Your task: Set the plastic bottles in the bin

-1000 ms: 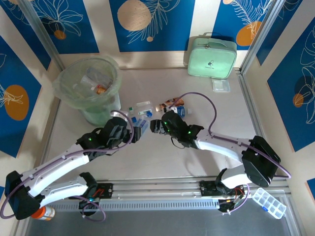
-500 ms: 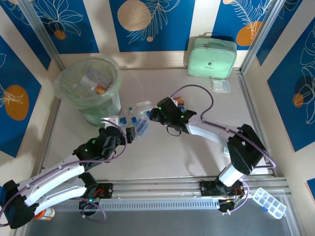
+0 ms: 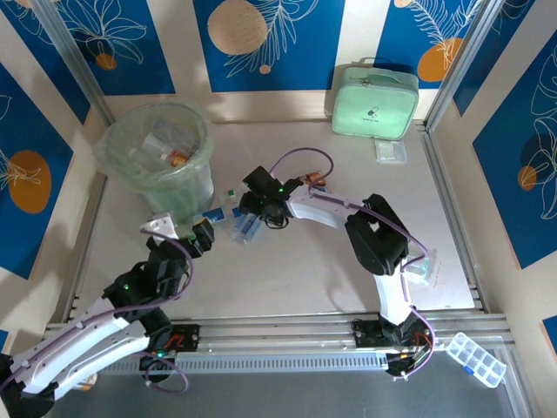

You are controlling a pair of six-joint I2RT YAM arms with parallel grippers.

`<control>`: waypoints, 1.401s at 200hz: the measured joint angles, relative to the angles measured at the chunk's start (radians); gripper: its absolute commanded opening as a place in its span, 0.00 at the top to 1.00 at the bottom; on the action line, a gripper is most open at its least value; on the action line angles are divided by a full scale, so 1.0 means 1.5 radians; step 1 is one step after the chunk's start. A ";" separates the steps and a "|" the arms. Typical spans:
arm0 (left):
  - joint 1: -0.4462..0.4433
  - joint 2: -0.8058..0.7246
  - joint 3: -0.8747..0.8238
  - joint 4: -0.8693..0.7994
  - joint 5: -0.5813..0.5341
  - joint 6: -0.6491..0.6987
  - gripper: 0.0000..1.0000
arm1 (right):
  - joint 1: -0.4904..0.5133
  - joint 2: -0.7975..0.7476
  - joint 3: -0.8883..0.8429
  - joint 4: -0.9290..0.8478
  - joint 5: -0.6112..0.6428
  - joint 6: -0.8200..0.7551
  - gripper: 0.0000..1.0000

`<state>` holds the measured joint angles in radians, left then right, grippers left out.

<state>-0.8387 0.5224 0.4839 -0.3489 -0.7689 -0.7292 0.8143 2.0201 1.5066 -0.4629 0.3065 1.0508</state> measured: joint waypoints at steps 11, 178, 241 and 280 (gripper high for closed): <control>0.000 -0.003 -0.004 -0.002 -0.003 -0.001 0.01 | 0.000 0.018 0.020 -0.016 0.000 0.004 0.14; 0.000 0.007 -0.004 -0.027 -0.037 -0.027 0.01 | 0.022 0.081 0.109 -0.123 0.020 0.014 0.56; 0.000 0.075 -0.006 0.028 0.009 0.002 0.01 | 0.032 -0.050 -0.048 -0.089 0.022 -0.010 0.64; 0.000 0.122 -0.018 0.116 0.128 0.072 0.01 | 0.032 -0.175 -0.165 -0.001 0.022 -0.058 0.64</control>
<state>-0.8383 0.7048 0.4576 -0.1749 -0.5766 -0.6205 0.8616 1.7580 1.2591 -0.4637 0.3397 0.9642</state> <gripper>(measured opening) 0.994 0.544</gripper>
